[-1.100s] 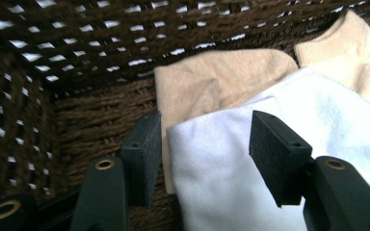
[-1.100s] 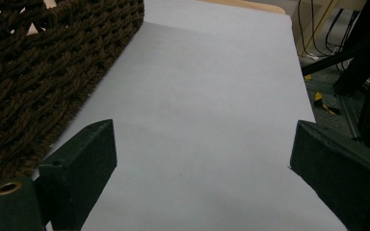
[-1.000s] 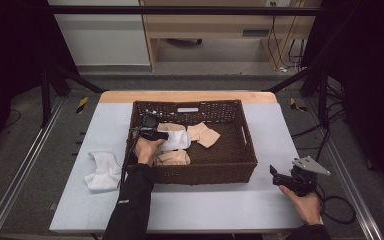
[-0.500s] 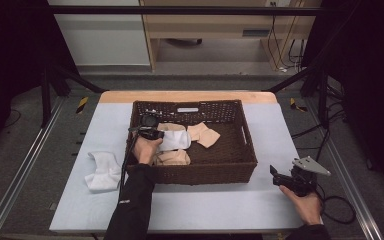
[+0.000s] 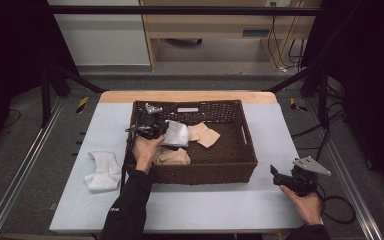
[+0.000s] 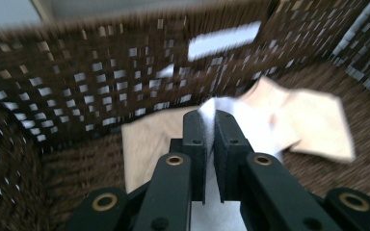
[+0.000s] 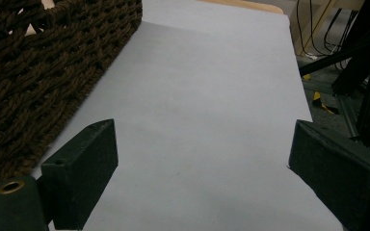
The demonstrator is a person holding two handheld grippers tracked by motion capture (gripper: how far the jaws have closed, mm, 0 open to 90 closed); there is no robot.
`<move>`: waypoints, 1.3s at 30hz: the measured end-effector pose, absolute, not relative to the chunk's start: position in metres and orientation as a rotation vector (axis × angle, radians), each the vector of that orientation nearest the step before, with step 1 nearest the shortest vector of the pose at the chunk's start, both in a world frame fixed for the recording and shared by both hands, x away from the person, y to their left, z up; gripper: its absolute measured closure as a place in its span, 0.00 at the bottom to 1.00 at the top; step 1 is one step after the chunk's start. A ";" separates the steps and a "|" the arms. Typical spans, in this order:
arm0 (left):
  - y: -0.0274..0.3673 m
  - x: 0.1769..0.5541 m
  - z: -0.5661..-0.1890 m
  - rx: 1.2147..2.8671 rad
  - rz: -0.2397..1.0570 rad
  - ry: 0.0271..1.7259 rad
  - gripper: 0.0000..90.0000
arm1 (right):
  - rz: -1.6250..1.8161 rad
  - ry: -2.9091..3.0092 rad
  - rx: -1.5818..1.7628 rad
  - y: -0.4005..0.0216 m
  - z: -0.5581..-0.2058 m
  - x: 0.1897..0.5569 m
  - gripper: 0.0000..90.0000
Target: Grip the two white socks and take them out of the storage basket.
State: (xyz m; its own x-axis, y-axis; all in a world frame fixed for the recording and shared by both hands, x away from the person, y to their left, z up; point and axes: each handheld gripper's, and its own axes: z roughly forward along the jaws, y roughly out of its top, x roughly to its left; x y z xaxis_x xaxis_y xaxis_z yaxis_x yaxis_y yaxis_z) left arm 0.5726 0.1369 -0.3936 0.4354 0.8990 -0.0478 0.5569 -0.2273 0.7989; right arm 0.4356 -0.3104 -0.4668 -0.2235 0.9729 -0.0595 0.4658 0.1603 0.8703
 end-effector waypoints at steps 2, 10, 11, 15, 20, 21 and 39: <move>0.139 0.567 -0.385 1.845 0.563 1.202 0.93 | 0.988 1.788 1.370 -0.310 -0.467 0.435 0.11; 0.148 0.549 -0.358 1.698 0.562 1.135 0.94 | 0.988 1.785 1.371 -0.310 -0.467 0.435 0.11; 0.148 0.549 -0.358 1.698 0.562 1.135 0.94 | 0.988 1.785 1.371 -0.310 -0.467 0.435 0.11; 0.152 0.540 -0.344 1.656 0.570 1.091 0.94 | 0.987 1.784 1.369 -0.310 -0.467 0.435 0.11; 0.158 0.522 -0.323 1.626 0.576 1.029 0.94 | 0.988 1.780 1.369 -0.311 -0.466 0.435 0.11; 0.160 0.518 -0.318 1.616 0.580 1.021 0.94 | 0.989 1.780 1.368 -0.311 -0.466 0.435 0.11; 0.206 0.468 -0.263 1.507 0.620 0.961 0.93 | 0.985 1.777 1.365 -0.311 -0.466 0.434 0.12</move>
